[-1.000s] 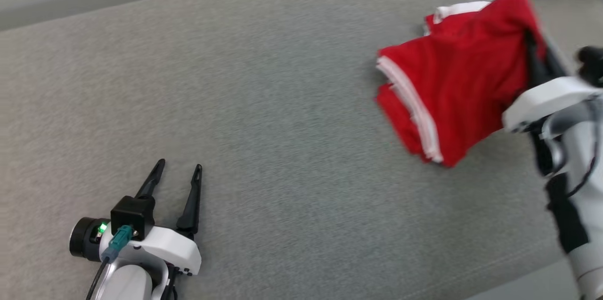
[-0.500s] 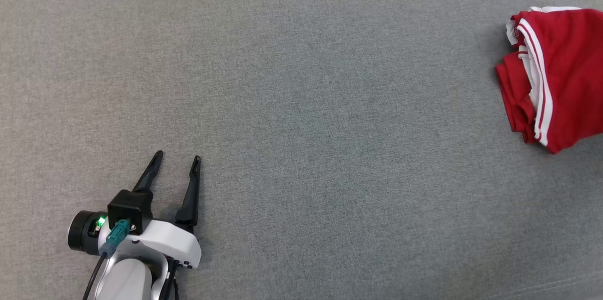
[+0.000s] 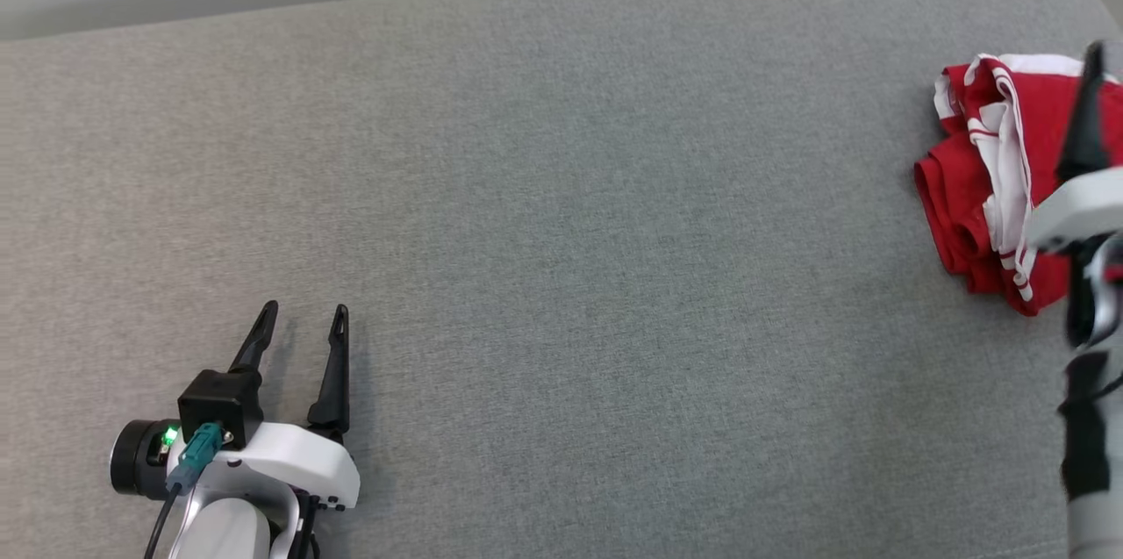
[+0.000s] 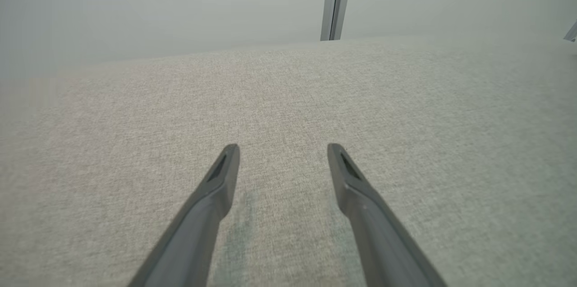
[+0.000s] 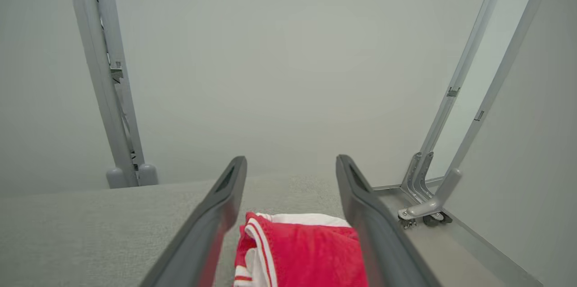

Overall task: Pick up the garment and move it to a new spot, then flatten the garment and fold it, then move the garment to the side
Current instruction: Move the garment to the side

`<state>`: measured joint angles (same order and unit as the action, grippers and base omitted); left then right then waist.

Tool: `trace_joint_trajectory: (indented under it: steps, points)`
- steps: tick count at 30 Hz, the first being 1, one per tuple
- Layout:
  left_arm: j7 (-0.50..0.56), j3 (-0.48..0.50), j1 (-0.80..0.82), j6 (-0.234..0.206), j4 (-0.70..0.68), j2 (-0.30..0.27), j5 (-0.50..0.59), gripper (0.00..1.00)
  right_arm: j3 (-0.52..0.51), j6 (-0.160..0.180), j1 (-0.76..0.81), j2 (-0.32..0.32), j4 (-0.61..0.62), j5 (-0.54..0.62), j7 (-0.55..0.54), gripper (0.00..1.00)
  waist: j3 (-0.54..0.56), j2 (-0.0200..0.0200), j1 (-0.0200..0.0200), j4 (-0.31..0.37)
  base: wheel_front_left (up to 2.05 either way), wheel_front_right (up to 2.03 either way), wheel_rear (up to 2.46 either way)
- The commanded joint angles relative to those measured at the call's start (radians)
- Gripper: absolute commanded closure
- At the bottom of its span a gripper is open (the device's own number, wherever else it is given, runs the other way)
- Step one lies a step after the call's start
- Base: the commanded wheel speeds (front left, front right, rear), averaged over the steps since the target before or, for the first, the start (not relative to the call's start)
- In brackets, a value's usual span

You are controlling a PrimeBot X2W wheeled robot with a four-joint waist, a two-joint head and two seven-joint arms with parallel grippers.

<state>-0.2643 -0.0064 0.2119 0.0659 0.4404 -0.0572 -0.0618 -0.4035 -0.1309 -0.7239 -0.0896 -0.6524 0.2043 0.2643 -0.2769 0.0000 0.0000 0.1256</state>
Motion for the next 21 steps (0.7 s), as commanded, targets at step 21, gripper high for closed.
trace_joint_trajectory:
  steps: [21]
  points:
    - [0.001, 0.039, -0.105, -0.031, 0.027, 0.004, -0.048, 0.00, 0.350, 0.000, 0.417, 0.034, 0.101, -0.299, 0.000, 0.00, 0.164, 0.0000, 0.0000, -0.143, 0.00, 0.00, 0.00]
